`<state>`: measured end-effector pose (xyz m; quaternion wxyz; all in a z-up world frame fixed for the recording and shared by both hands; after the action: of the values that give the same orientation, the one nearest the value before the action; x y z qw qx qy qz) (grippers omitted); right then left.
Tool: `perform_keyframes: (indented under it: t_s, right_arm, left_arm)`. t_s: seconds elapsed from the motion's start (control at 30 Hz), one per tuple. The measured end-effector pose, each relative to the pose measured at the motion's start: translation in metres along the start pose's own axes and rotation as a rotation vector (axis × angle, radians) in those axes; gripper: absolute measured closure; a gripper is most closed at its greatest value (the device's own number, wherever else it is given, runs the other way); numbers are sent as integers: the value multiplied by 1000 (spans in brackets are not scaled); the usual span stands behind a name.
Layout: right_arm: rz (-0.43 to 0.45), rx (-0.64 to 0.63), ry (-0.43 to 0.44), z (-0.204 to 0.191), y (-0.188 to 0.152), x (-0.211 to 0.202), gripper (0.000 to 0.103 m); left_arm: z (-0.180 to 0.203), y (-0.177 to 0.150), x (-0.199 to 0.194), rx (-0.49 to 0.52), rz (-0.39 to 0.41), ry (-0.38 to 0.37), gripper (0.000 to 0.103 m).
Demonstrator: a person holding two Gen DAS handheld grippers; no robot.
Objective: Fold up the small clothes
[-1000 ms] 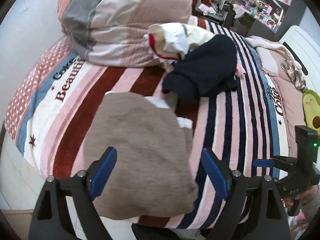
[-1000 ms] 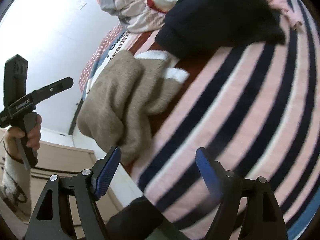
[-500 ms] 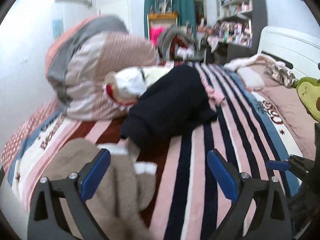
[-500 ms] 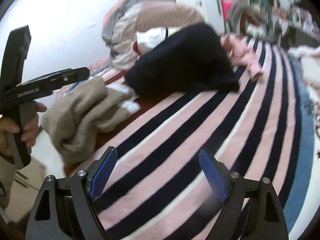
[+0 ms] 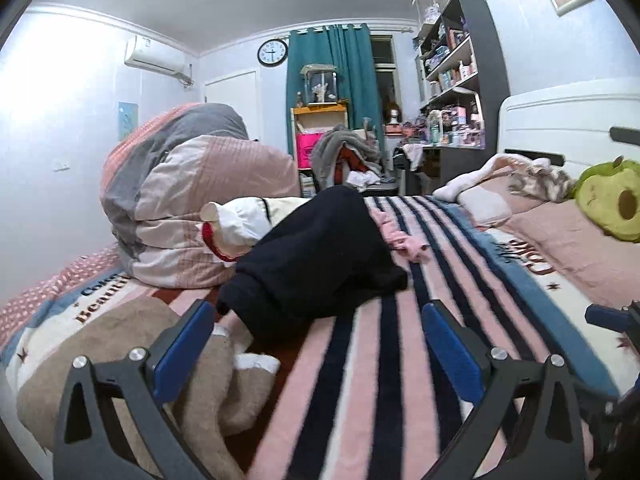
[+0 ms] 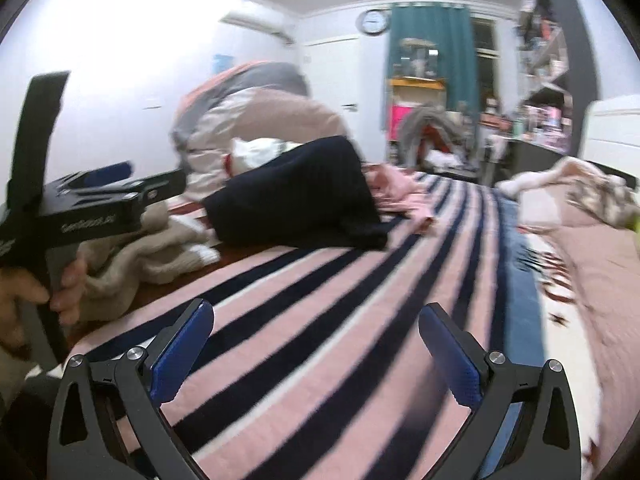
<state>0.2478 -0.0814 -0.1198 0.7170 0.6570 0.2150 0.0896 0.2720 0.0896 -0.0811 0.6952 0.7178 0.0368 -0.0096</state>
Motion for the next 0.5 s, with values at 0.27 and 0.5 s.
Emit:
perform_keyframes:
  t_s: [0.27,0.5]
  right_arm:
    - [79,37,-205,8,30,-78,1]
    - [106,19,-242,-4,41,-121,1]
  left_arm:
    - [14,18,-66,-39,57,-55,1]
    - [16,28,-109,-28,80,-59,1]
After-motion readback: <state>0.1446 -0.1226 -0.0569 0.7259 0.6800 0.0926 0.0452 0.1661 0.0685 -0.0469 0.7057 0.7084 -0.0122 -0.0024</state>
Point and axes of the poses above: each gripper's, at about its wrist camera, not at the fingertips, and x roughly the way its jaws point, z to its right, y to its top, the point moved 7 cm from there along x, roughly the way its jaws point, and after that the axes turned 14 degrees about z, right-handed, at the moved point
